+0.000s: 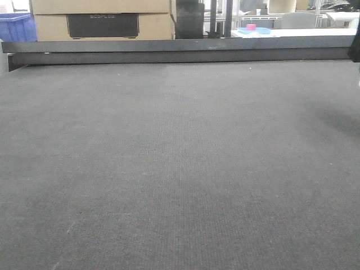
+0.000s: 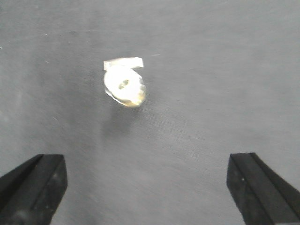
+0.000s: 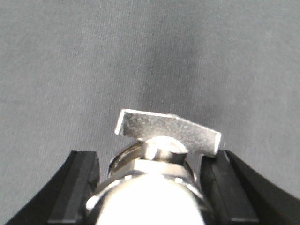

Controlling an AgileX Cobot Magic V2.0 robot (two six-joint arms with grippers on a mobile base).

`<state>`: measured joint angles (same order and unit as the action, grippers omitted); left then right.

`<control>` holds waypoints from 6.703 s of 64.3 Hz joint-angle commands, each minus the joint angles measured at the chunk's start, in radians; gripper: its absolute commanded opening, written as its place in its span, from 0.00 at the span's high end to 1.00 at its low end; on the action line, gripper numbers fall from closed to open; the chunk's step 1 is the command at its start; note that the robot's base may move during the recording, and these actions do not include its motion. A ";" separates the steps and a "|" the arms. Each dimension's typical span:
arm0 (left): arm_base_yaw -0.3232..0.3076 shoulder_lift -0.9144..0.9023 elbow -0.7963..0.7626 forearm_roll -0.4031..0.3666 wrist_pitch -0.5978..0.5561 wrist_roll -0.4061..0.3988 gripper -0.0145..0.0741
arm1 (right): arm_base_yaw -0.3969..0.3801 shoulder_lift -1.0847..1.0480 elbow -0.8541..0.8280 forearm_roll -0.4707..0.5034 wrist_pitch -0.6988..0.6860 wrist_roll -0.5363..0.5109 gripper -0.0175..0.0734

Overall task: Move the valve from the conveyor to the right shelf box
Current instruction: 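Lower both grippers and close each around a valve body, then lift the held valves off the conveyor with both grippers, then drive the base along the red conveyor frame toward the shelf rack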

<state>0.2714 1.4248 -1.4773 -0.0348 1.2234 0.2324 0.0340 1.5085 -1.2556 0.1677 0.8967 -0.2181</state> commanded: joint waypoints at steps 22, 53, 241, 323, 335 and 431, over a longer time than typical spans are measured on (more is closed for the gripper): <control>0.005 0.381 -0.164 -0.004 -0.045 0.066 0.16 | 0.000 -0.059 0.019 0.004 -0.043 -0.009 0.98; 0.011 0.534 -0.164 -0.010 -0.088 0.064 0.16 | 0.000 -0.059 0.019 0.004 -0.045 -0.009 0.98; -0.278 -0.483 0.255 -0.009 -0.496 -0.190 0.96 | 0.000 -0.717 0.251 0.030 -0.365 -0.009 0.98; -0.278 -0.483 0.255 -0.007 -0.587 -0.190 0.96 | 0.000 -0.713 0.251 0.030 -0.367 -0.009 0.98; -0.278 -0.483 0.255 -0.007 -0.587 -0.190 0.96 | 0.000 -0.713 0.251 0.030 -0.367 -0.009 0.98; -0.278 -0.485 0.255 -0.007 -0.587 -0.190 0.96 | 0.000 -0.713 0.251 0.030 -0.367 -0.009 0.98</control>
<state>0.0007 0.9514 -1.2153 -0.0343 0.6953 0.0482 0.0340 0.8034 -0.9939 0.2011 0.6066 -0.2199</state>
